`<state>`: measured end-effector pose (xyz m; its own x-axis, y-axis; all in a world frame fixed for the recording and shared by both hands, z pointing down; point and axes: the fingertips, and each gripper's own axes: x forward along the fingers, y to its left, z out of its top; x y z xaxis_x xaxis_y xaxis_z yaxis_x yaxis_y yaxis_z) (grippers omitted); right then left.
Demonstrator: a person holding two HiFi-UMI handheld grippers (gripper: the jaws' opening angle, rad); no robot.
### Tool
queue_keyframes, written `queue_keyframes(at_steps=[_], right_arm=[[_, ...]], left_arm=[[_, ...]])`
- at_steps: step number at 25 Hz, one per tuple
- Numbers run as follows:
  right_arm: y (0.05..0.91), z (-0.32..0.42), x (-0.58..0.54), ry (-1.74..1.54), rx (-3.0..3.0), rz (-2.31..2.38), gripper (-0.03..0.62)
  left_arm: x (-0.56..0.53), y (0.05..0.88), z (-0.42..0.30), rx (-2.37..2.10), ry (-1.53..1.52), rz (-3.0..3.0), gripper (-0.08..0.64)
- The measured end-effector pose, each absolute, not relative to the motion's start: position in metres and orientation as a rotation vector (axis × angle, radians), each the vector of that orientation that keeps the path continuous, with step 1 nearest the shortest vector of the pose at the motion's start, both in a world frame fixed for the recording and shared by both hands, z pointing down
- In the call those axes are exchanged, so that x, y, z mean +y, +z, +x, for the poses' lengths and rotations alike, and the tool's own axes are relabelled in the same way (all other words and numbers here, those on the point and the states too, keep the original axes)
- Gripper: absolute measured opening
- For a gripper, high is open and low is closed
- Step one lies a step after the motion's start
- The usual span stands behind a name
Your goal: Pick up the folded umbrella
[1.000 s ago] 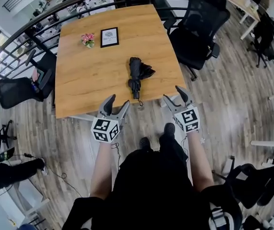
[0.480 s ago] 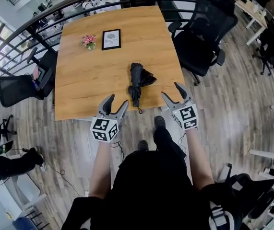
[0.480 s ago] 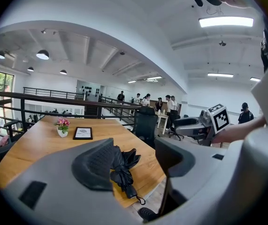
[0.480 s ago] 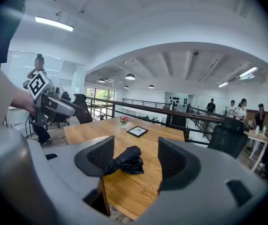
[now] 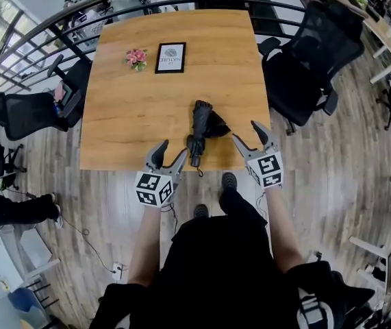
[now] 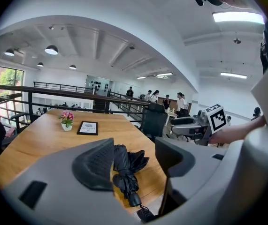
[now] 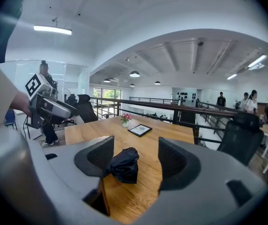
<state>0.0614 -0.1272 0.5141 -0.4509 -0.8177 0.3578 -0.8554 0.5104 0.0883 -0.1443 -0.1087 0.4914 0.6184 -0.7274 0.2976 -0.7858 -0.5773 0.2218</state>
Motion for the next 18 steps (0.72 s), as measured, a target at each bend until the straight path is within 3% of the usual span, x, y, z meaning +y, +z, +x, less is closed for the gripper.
queue_keyframes(at_steps=[18], right_arm=[[0.564,0.1,-0.197,0.228,-2.522,1.053,0.296]], left_arm=[[-0.153,0.526,-0.089,-1.47,0.397,2.368,0.285]])
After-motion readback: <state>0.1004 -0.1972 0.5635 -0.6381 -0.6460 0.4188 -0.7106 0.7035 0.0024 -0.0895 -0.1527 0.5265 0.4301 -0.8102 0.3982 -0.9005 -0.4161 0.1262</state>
